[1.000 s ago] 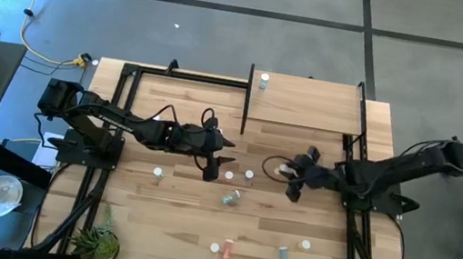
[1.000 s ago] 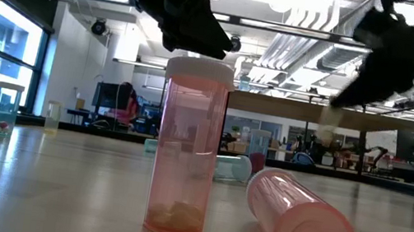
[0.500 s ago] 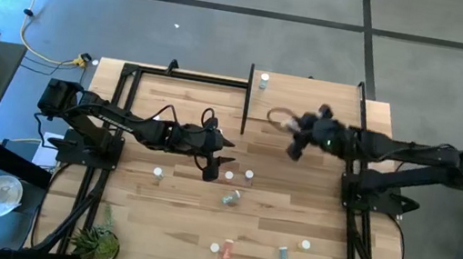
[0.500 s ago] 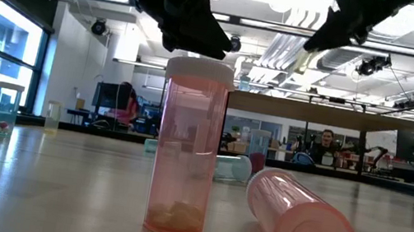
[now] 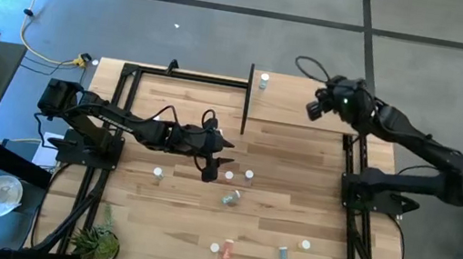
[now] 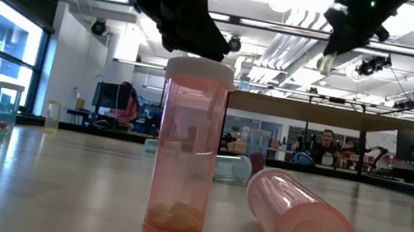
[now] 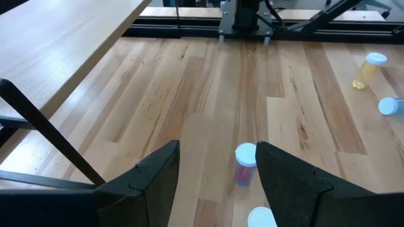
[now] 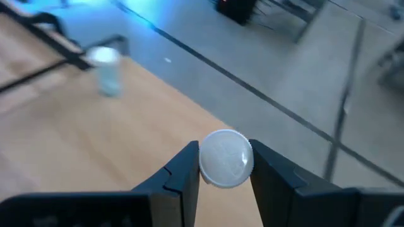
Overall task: Pick and place medicine bottles onto shelf by color
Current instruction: Put the middle yellow pill bottle on the shelf
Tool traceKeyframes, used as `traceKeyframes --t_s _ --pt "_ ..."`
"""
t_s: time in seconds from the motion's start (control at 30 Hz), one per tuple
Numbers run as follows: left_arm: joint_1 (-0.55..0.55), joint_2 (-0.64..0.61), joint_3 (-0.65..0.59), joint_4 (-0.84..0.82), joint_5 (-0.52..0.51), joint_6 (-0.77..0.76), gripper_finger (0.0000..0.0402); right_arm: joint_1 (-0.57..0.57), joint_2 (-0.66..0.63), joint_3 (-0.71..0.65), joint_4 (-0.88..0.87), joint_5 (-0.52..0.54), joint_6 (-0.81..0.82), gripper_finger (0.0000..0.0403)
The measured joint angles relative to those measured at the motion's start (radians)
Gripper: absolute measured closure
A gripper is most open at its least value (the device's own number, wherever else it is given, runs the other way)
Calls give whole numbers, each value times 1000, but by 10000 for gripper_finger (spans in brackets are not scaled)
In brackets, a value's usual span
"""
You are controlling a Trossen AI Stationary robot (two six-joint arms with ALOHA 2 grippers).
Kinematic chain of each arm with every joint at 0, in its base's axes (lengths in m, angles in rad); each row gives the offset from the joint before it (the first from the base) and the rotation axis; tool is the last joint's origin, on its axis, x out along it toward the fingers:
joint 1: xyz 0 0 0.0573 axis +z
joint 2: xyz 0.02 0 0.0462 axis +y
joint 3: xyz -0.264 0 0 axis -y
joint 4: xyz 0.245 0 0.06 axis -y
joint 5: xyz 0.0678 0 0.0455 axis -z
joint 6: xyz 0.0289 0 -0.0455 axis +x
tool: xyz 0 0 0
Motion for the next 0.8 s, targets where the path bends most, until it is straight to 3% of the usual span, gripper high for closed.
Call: traceKeyframes --t_s 0.27,0.8 --pt "0 0 0 0 0 0 202 -194 0 -61 -33 -124 44 295" --pt "0 0 0 0 0 2 202 -368 0 -80 -79 -127 143 295"
